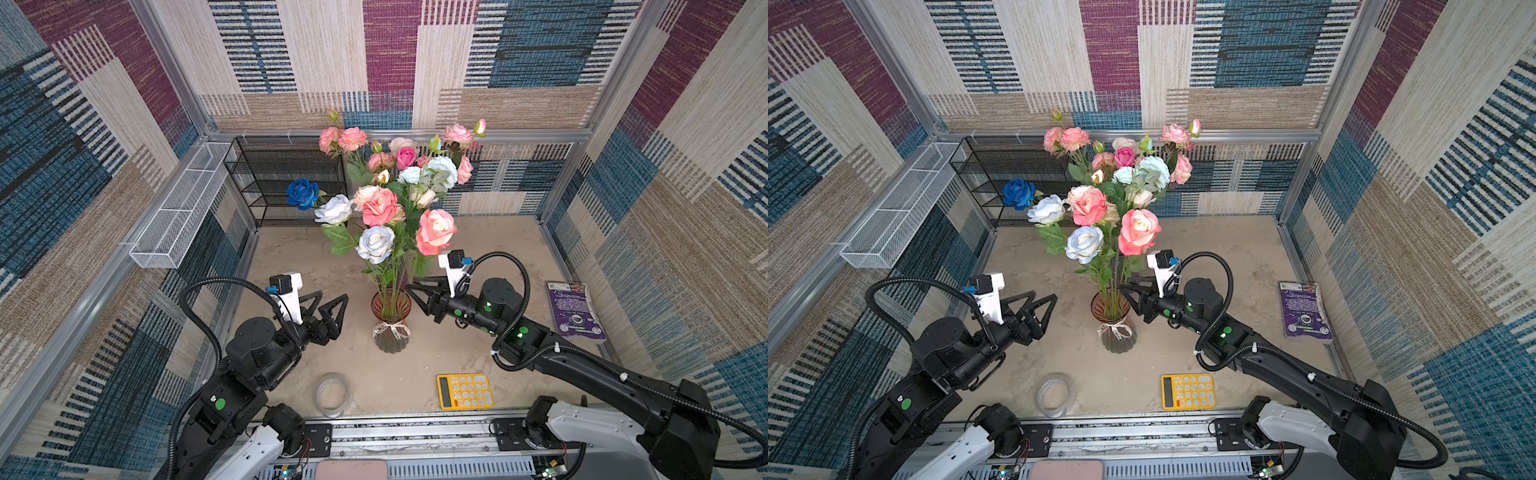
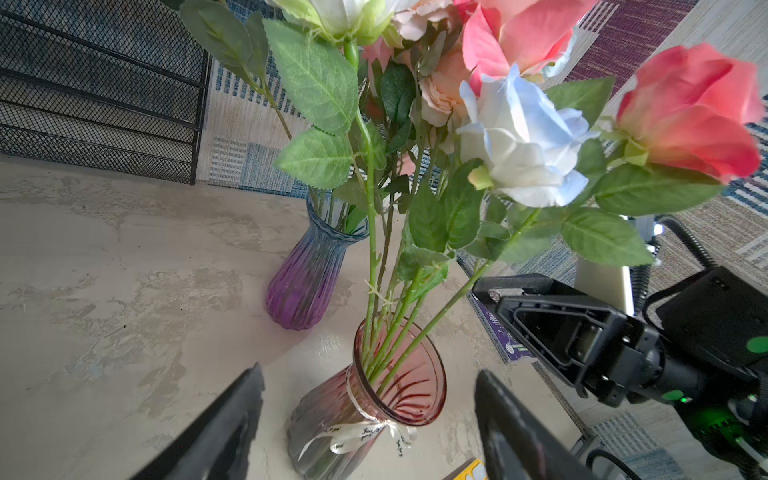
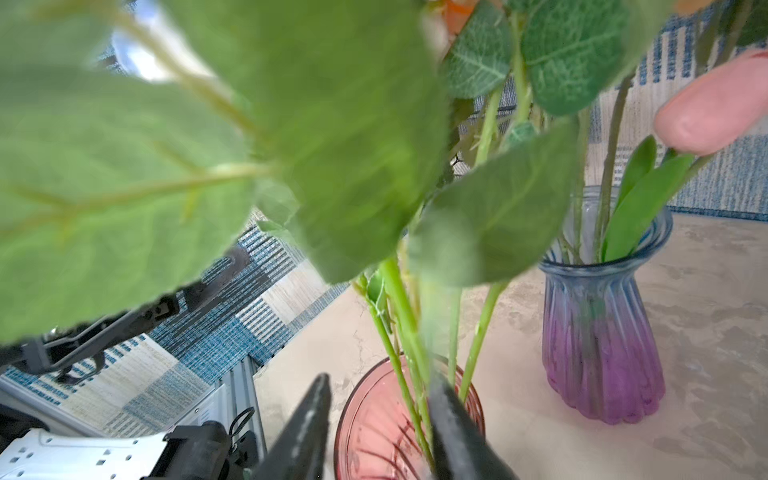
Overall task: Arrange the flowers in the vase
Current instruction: 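Open the right gripper and withdraw it from the red vase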
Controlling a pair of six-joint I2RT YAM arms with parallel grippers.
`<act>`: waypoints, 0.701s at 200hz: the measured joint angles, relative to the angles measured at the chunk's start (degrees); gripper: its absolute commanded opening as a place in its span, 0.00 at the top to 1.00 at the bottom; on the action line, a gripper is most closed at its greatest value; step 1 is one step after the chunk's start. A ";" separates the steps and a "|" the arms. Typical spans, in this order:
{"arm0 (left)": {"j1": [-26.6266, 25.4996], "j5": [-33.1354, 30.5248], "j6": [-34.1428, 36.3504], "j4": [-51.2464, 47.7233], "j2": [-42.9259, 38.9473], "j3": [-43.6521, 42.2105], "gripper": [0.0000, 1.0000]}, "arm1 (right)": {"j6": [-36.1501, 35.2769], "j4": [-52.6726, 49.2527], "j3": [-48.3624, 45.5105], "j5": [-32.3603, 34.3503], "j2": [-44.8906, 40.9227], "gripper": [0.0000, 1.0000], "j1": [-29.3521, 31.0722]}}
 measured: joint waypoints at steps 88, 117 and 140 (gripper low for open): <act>0.00 -3.23 -0.70 -0.96 -2.67 -1.79 0.17 | 1.33 -8.74 -11.26 2.82 -18.80 0.02 -0.02; 0.00 -6.91 -0.85 -1.25 -1.77 -3.58 0.07 | 3.50 -10.40 -16.63 7.58 -25.64 0.00 -0.02; 0.00 -15.56 -2.34 -2.54 2.12 -5.29 0.01 | 6.67 -11.52 -19.32 14.91 -27.52 0.00 -0.02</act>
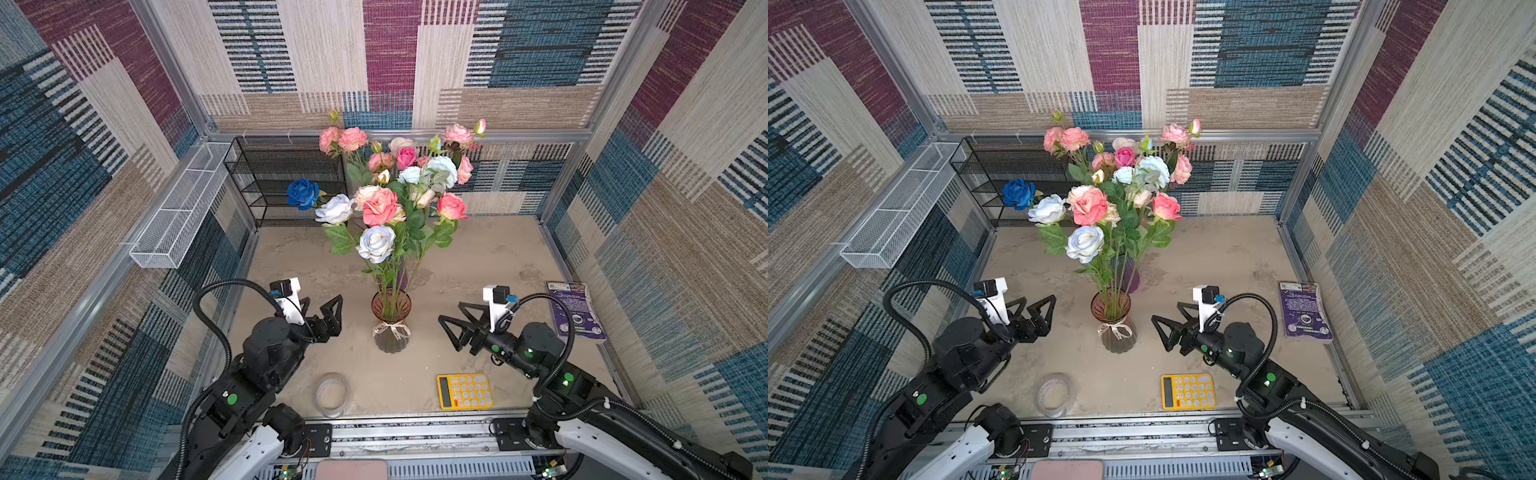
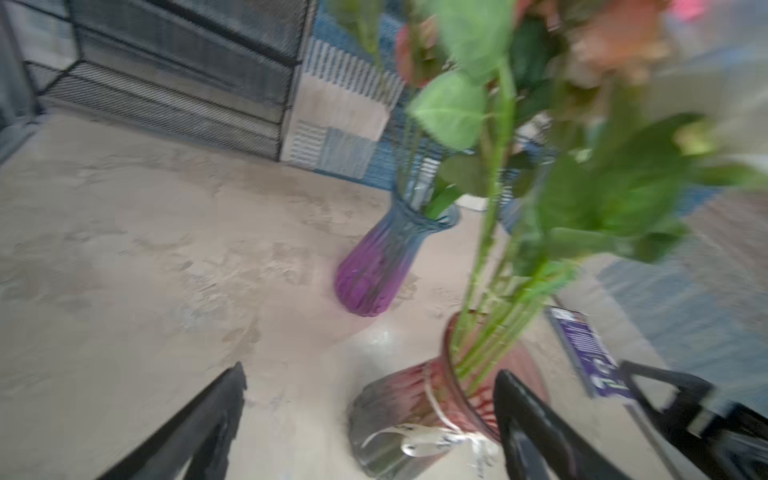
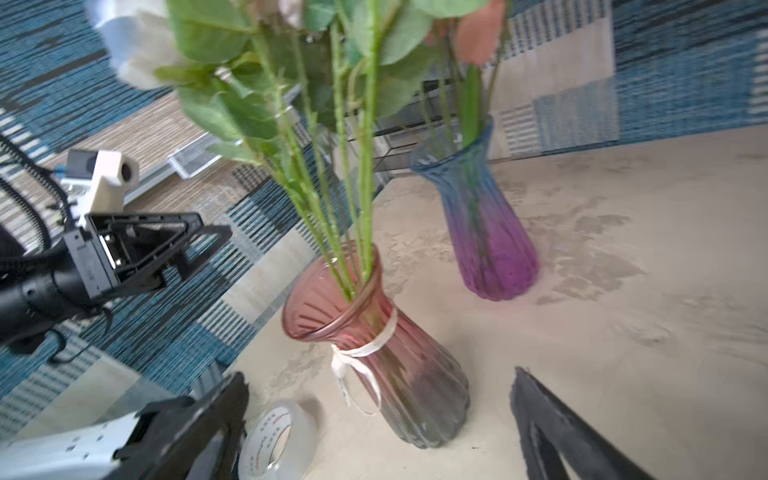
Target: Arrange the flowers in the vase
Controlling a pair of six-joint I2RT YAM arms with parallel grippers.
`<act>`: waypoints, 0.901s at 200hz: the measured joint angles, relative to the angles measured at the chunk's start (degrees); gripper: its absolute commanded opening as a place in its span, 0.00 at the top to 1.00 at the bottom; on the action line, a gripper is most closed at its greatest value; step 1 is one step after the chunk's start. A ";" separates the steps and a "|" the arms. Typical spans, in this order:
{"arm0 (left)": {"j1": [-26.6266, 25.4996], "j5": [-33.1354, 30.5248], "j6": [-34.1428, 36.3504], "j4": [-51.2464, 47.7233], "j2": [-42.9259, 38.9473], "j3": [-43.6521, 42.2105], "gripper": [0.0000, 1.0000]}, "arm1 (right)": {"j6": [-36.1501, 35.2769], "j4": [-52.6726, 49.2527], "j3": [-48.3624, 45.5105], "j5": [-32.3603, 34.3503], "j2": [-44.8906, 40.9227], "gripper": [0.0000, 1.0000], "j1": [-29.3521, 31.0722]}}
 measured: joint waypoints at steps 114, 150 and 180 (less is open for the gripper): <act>24.72 -12.11 15.17 24.20 28.63 -7.06 0.04 | 5.97 -2.40 1.46 19.32 4.15 0.00 -0.04; 29.42 -6.69 20.70 34.40 36.00 -11.37 0.04 | 4.85 -3.52 2.49 24.81 3.91 0.00 -0.37; 30.23 -2.56 23.78 46.27 42.36 -17.68 0.04 | 3.78 -4.28 3.98 28.79 6.62 0.00 -3.69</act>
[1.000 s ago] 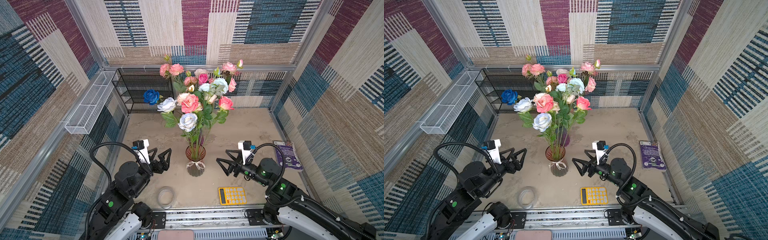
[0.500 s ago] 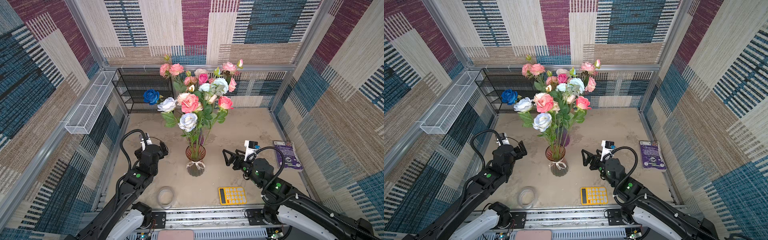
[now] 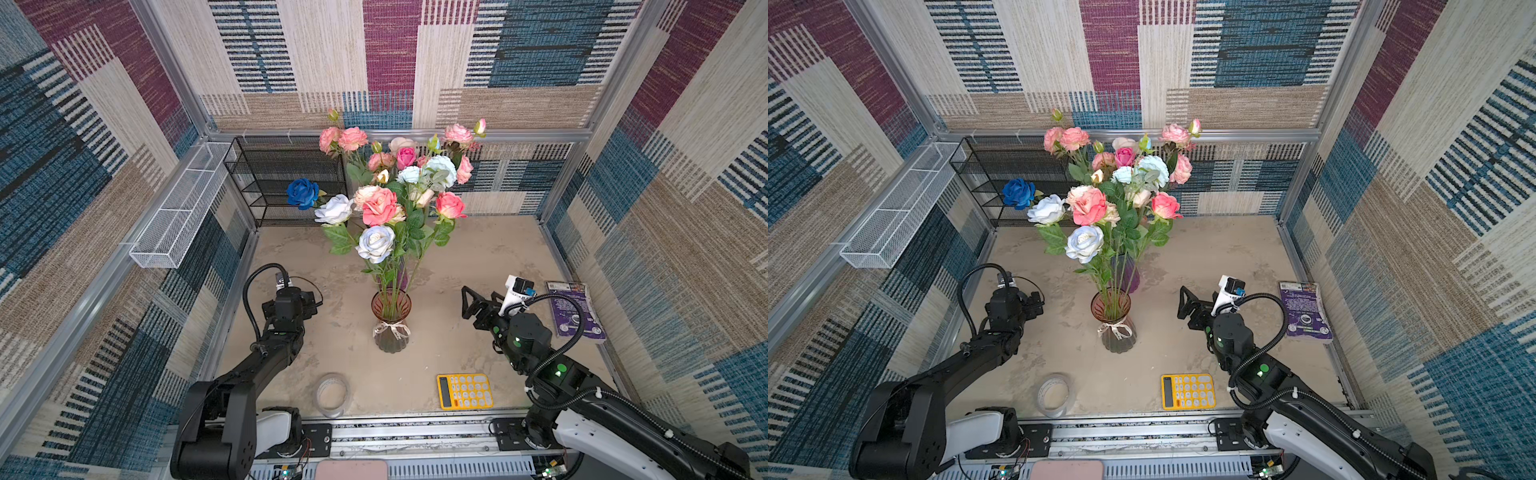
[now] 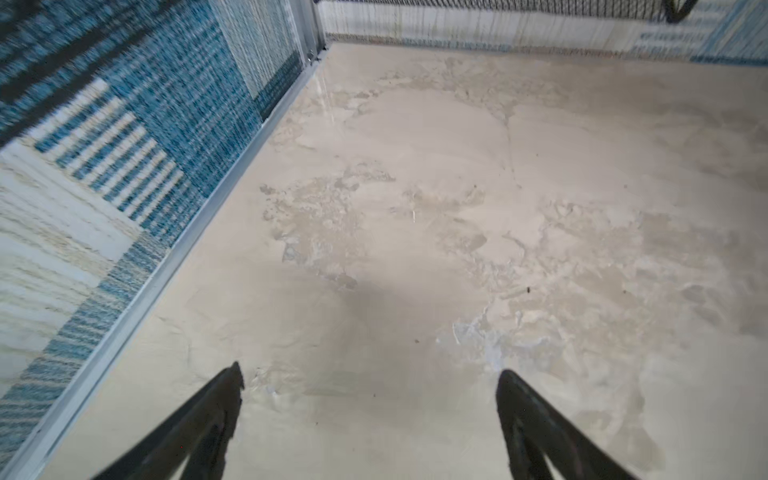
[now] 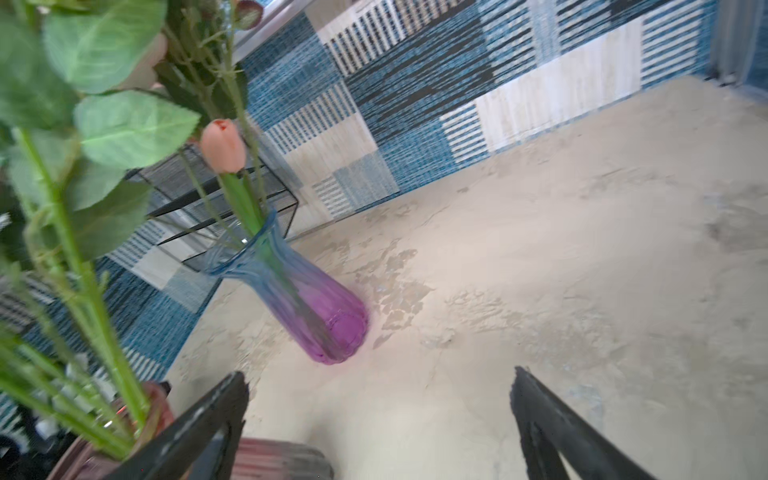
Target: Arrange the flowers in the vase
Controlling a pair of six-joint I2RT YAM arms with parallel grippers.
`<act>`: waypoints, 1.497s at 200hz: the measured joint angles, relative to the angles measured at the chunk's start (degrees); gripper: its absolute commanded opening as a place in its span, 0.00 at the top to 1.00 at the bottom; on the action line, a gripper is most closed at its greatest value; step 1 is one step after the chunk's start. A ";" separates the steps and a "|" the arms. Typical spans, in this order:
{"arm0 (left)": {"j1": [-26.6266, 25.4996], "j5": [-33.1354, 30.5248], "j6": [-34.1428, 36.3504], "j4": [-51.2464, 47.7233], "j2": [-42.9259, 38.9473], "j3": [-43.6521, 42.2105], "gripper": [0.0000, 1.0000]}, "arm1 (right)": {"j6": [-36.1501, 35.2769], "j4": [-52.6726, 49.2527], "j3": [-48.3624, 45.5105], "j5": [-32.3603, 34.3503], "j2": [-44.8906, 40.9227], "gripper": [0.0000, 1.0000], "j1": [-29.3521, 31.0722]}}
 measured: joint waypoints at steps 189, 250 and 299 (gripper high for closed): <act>4.48 15.10 4.39 22.58 14.99 -0.22 0.01 | -34.88 50.01 -12.72 -13.81 33.64 0.00 -38.99; 4.48 15.08 4.39 22.73 14.99 -0.22 0.01 | -34.84 61.31 -13.00 -28.17 45.59 0.00 -41.94; 4.48 15.10 4.39 22.75 14.99 -0.22 0.01 | -34.84 68.96 -15.89 -33.18 48.00 0.00 -42.77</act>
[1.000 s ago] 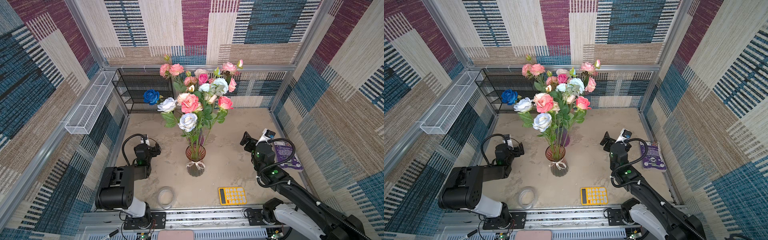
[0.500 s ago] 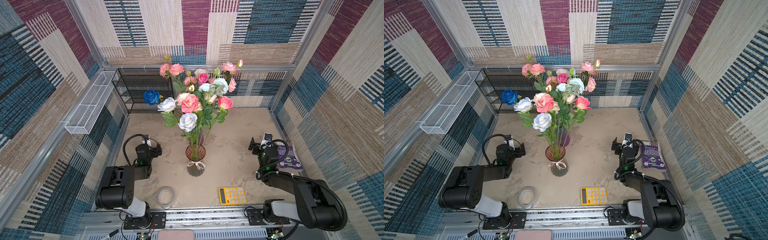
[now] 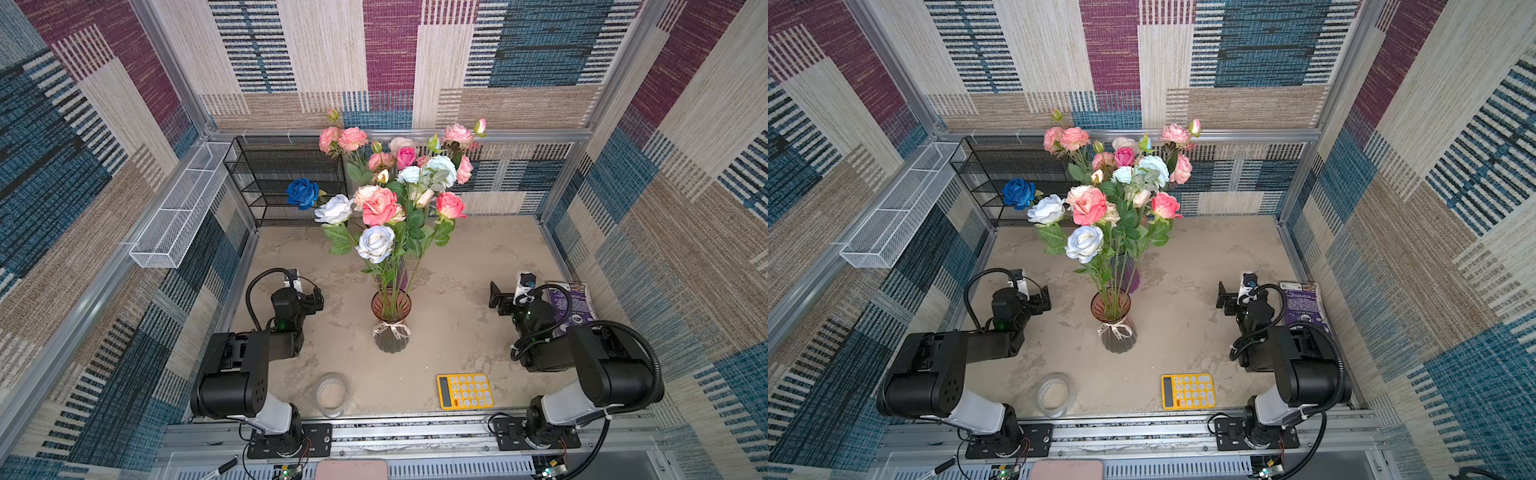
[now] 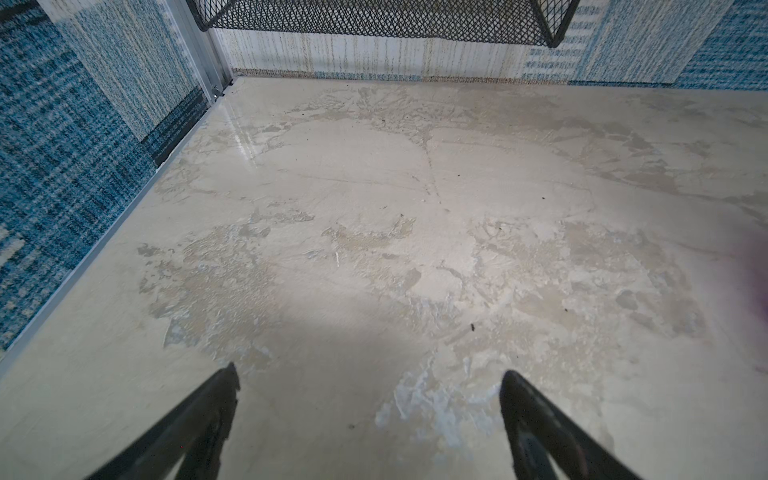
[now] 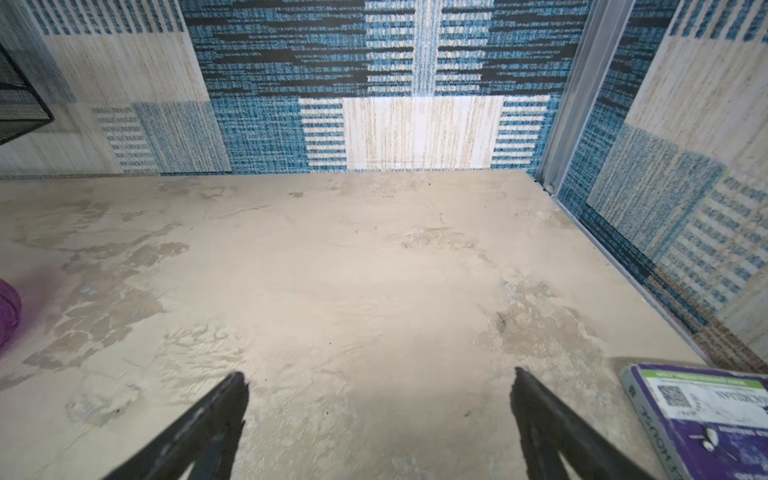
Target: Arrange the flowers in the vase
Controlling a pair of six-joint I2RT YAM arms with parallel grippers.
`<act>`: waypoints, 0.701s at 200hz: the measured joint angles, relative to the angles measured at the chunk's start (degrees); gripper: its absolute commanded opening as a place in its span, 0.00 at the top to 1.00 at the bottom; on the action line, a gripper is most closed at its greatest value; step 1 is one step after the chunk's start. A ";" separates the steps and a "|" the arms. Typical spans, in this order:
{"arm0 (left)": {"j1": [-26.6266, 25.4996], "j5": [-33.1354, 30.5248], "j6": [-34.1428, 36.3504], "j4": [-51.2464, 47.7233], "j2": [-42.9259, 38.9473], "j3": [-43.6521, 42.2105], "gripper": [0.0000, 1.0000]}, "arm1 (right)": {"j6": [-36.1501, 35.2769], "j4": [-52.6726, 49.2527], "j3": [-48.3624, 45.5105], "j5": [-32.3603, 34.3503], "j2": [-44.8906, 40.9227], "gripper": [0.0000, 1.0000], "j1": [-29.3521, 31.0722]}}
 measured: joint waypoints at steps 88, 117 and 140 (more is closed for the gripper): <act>0.00 0.00 -0.02 0.00 0.00 0.00 0.01 | 0.26 2.84 0.00 0.00 0.09 0.00 0.00; 0.00 0.00 -0.02 0.00 0.00 0.00 0.01 | 0.26 2.84 0.00 0.00 0.07 0.00 0.00; 0.00 0.00 -0.02 0.00 0.00 0.00 0.01 | 0.26 2.84 0.00 0.00 0.07 0.00 0.00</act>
